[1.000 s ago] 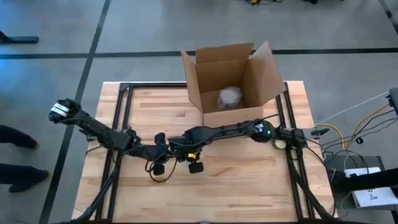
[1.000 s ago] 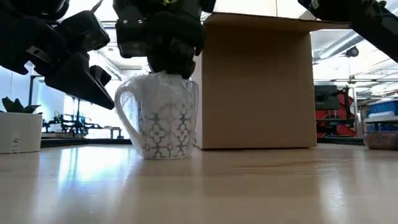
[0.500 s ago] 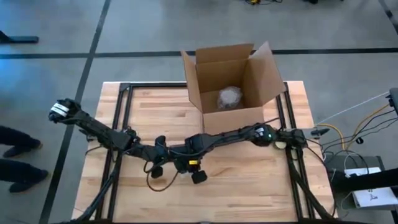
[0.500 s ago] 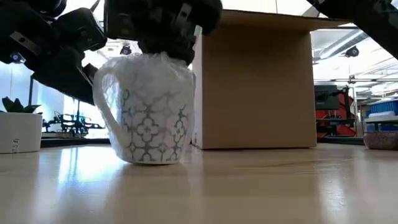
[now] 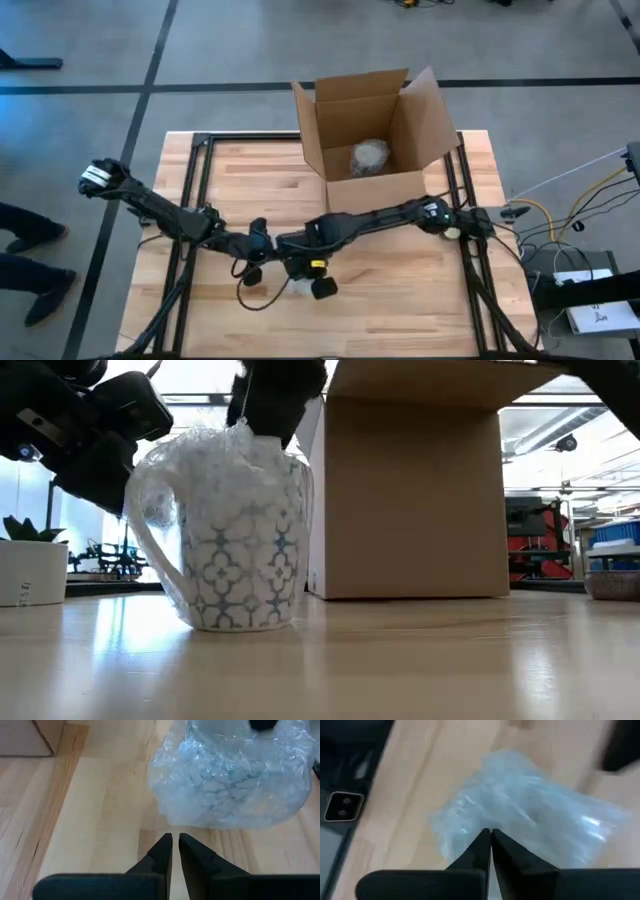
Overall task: Wrap mug
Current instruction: Wrap the blue patterned mug with the bubble wrap
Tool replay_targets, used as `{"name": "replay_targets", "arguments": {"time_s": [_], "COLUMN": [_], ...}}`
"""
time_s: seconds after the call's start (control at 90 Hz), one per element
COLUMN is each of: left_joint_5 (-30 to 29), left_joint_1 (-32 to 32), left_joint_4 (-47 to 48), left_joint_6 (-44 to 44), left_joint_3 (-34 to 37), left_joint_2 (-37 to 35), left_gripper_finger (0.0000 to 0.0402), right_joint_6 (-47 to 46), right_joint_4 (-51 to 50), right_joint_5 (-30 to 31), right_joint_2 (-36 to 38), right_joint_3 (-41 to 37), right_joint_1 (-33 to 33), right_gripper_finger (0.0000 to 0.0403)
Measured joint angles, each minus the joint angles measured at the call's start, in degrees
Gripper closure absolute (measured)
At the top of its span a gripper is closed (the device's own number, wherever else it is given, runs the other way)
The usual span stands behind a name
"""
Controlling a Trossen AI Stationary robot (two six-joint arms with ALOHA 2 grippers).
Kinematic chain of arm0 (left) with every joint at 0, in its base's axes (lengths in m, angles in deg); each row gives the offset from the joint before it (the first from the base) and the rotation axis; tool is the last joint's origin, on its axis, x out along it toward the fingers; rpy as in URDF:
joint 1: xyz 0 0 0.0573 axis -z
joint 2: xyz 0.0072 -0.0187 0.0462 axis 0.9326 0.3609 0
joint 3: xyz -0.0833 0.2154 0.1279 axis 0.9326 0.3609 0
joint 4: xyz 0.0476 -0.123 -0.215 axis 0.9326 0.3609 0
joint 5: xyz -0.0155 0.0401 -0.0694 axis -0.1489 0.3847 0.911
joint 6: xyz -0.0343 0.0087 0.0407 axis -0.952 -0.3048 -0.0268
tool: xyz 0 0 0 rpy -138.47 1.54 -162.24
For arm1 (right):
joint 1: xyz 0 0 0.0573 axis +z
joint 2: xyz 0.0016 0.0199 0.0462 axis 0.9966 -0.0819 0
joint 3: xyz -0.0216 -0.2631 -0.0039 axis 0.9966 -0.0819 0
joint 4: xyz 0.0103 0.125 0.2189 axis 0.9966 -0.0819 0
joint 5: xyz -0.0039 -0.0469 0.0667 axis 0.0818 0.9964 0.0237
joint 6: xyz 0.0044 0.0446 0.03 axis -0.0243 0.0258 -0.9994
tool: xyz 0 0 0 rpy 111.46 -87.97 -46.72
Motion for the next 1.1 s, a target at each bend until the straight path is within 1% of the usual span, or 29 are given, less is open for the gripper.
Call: {"name": "replay_targets", "arguments": {"time_s": [0.111,0.178,0.222,0.389,0.478,0.611,0.689,0.822,0.933,1.1], "left_joint_5": [0.0,0.0,-0.1,-0.2,-0.2,-0.2,-0.5,-0.8,-1.5,-1.5], "left_joint_1": [0.0,0.0,0.0,0.0,0.0,0.0,0.0,0.0,0.0,0.0], "left_joint_4": [0.0,-0.2,-0.4,-0.5,-0.4,-0.4,-0.6,-1.1,-1.1,-1.1], "left_joint_6": [0.4,0.4,0.5,0.5,0.5,1.5,1.6,1.7,1.7,1.8], "left_joint_3": [0.0,0.0,0.0,0.0,0.0,0.0,0.0,0.0,0.0,0.0], "left_joint_2": [0.0,0.0,0.0,0.0,0.0,0.0,0.0,0.0,0.0,0.0], "left_gripper_finger": [0.0381,0.0381,0.0381,0.0381,0.0381,0.0381,0.0381,0.0381,0.0381,0.0381], "right_joint_6": [-2.0,-3.4,-3.7,-3.1,-1.8,-1.5,-1.6,-2.4,-2.9,-3.1], "right_joint_4": [0.1,0.4,0.6,2.0,4.4,5.9,5.7,8.2,11.1,12.3], "right_joint_5": [10.0,14.2,15.8,16.4,16.7,22.6,24.8,26.1,28.9,29.1], "right_joint_2": [2.3,2.7,2.7,1.4,0.7,0.7,0.8,0.8,0.8,1.0], "right_joint_3": [0.1,0.1,0.1,-0.4,-0.7,-1.2,-2.0,-5.3,-8.7,-10.4], "right_joint_1": [-0.1,-0.2,-0.1,1.4,2.6,4.2,4.5,5.1,5.8,6.8], "right_gripper_finger": [0.0402,0.0402,0.0403,0.0403,0.0403,0.0403,0.0403,0.0403,0.0403,0.0403]}}
